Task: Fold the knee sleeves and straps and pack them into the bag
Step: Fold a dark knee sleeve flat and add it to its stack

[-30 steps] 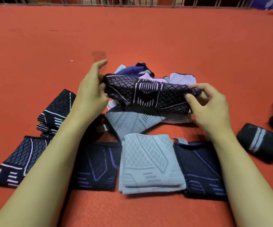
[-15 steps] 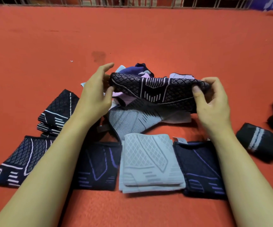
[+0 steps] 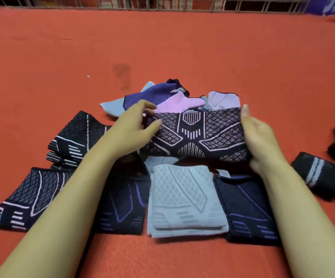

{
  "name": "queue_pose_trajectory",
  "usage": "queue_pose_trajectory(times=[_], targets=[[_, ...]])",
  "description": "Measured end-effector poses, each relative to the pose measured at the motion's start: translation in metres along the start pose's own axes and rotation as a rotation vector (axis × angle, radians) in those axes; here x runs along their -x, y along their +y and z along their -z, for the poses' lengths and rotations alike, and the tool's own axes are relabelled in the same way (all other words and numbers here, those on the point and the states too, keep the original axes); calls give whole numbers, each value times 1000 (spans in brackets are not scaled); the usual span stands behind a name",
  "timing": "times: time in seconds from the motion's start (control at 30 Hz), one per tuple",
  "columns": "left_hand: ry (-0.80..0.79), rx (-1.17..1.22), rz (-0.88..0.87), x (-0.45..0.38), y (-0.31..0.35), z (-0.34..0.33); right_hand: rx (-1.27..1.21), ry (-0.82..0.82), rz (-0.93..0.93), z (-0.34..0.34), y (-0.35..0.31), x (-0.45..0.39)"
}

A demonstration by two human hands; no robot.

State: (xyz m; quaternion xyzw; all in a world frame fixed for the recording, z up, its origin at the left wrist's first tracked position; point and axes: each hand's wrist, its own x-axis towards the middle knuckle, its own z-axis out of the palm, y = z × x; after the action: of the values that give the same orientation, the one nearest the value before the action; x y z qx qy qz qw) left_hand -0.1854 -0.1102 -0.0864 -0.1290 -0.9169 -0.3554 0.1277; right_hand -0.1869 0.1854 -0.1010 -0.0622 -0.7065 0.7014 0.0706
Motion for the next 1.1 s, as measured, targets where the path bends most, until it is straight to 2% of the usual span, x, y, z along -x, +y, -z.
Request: queue_pose_trajectory(times=[0.07,0.13,0.2,0.27,0.33,0.4,0.43,0.53,0.6,0.63,0.73,0.9,0.97,1.1], targets=[[-7,-102,-21,-1,-4,-5,-394,-234,-216,5,-9,0],[-18,-149,11,-1,-4,-8,-429,-358,-213,9,-13,3],[-35,-155,73,0,-2,-10,-108,-299,-140,10,-4,4],[-18,-113,132,0,2,-12,189,-161,-86,10,7,2],[50,-21,174,-1,5,-11,303,-24,-39,10,14,-3],[85,159,221,-3,10,-8,220,68,32,9,11,-6],[61,318,257,-2,14,-6,95,77,55,6,7,-4],[-52,889,404,0,27,-2,-356,-50,77,-5,-11,9],[-77,1017,463,0,33,0,-491,-142,126,-14,-20,19],[-77,1056,477,-1,36,-1,-476,-168,167,-20,-22,23],[-61,1258,537,0,46,-10,-231,-178,315,-41,-19,36],[-82,1556,672,0,54,-23,58,-105,284,-54,1,35],[-107,1560,703,2,53,-23,75,-93,214,-49,6,28],[-208,1536,725,2,50,-23,-96,-69,62,-43,7,22]])
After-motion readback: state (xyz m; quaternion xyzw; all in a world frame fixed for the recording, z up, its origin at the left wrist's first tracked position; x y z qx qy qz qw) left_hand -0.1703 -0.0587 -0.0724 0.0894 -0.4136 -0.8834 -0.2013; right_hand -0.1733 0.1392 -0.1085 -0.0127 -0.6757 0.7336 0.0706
